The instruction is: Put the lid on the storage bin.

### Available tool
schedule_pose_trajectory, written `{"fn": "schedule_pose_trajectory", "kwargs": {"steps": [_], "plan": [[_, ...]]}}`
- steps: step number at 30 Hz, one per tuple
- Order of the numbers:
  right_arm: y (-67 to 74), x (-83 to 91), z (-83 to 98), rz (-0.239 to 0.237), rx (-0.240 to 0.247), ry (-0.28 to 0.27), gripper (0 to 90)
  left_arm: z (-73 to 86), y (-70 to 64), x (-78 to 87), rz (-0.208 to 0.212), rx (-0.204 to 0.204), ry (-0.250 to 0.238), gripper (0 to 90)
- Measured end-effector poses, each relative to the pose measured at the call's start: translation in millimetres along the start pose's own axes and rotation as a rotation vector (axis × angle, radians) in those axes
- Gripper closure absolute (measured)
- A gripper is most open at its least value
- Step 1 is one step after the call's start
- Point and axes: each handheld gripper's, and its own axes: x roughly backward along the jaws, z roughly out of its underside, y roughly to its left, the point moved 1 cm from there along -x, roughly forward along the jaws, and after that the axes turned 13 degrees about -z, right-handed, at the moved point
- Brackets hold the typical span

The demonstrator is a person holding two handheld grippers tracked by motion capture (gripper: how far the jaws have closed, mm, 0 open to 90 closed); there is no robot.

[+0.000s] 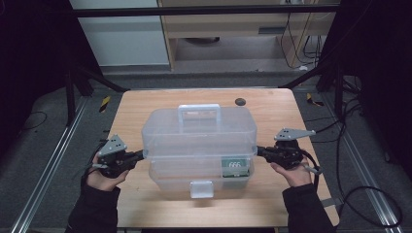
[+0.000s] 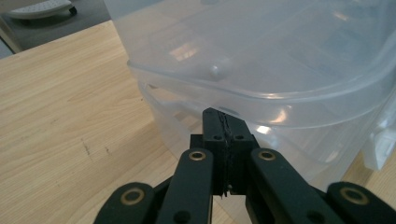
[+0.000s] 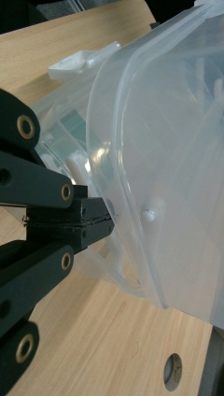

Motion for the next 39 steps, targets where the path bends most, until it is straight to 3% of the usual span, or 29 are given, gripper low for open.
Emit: {"fn": "schedule_pose_trajectory", "kwargs": {"steps": [13,17,21,22,23,25,26,27,28,30,31,33,39], "plan": [[1.3,-7.2,11.7,0.01,0.001,0.062,90.0,10.4,6.6,-4.6,-0.015,0.017,0.032,88.7],[-0.5,-9.4,18.3,0.048,0.0,0.113,90.0,13.4,12.1,-5.5,-0.035,0.042,0.041,88.5],[-7.8,-8.1,24.5,0.068,-0.011,0.107,89.4,21.1,20.6,-11.9,-0.056,0.082,0.059,87.4],[-15.3,-6.9,29.1,0.117,-0.015,0.111,86.5,23.3,22.6,-14.2,-0.061,0.091,0.066,86.9],[-15.3,-6.9,29.1,0.117,-0.015,0.111,86.5,25.6,24.4,-16.6,-0.067,0.101,0.073,86.9],[-24.4,-5.3,35.1,0.163,-0.039,0.103,82.1,30.4,27.8,-21.6,-0.09,0.113,0.09,84.4],[-34.2,-3.9,41.5,0.211,-0.065,0.097,76.9,34.6,30.8,-25.9,-0.102,0.129,0.099,81.5],[-34.2,-3.9,41.5,0.211,-0.065,0.097,76.9,34.6,30.8,-25.9,-0.102,0.129,0.099,79.3],[-43.2,-2.1,47.9,0.262,-0.098,0.075,67.0,37.4,33.2,-28.6,-0.115,0.141,0.108,76.9],[-50.9,-0.4,53.2,0.309,-0.119,0.075,58.9,44.7,39.7,-33.9,-0.129,0.171,0.133,74.8],[-50.9,-0.4,53.2,0.309,-0.119,0.075,58.9,44.7,39.7,-33.9,-0.129,0.171,0.133,73.3],[-61.9,2.2,61.4,0.371,-0.139,0.059,44.6,50.8,46.0,-37.5,-0.16,0.19,0.15,69.0],[-77.4,4.7,73.3,0.432,-0.153,0.054,26.5,61.5,60.5,-41.9,-0.244,0.206,0.164,48.1]]}}
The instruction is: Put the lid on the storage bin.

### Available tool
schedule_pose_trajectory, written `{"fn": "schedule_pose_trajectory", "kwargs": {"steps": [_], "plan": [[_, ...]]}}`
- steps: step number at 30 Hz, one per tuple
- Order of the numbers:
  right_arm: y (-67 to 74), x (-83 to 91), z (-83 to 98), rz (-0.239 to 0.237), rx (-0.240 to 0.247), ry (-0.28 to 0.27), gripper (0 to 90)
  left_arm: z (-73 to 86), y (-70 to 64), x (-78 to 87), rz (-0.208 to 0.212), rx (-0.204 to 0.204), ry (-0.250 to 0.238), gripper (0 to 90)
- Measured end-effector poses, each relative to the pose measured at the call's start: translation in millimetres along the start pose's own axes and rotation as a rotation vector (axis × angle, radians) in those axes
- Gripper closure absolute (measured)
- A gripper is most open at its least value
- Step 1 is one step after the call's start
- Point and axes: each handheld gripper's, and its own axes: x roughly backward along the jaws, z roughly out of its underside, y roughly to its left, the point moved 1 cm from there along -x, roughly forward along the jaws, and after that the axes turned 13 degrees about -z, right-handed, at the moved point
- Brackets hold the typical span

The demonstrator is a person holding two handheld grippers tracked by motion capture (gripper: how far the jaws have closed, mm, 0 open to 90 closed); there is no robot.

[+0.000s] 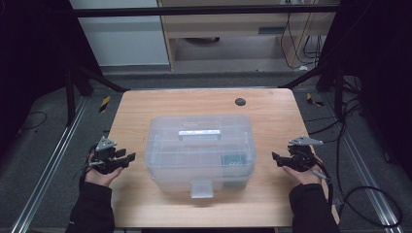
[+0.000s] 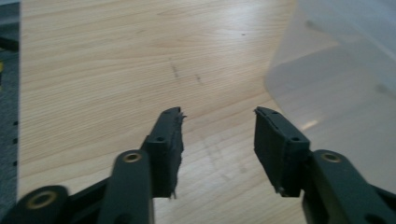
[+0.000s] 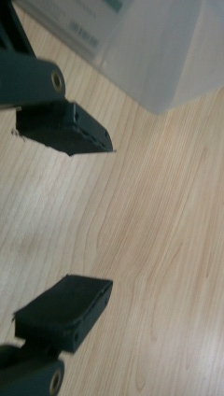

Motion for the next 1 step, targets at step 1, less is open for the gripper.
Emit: {"fn": "schedule_pose_trajectory", "kwargs": {"steps": [1], "plan": [[0.0,0.0,0.0,0.0,0.0,0.0,26.5,0.0,0.0,0.0,0.0,0.0,0.0,46.3]]}}
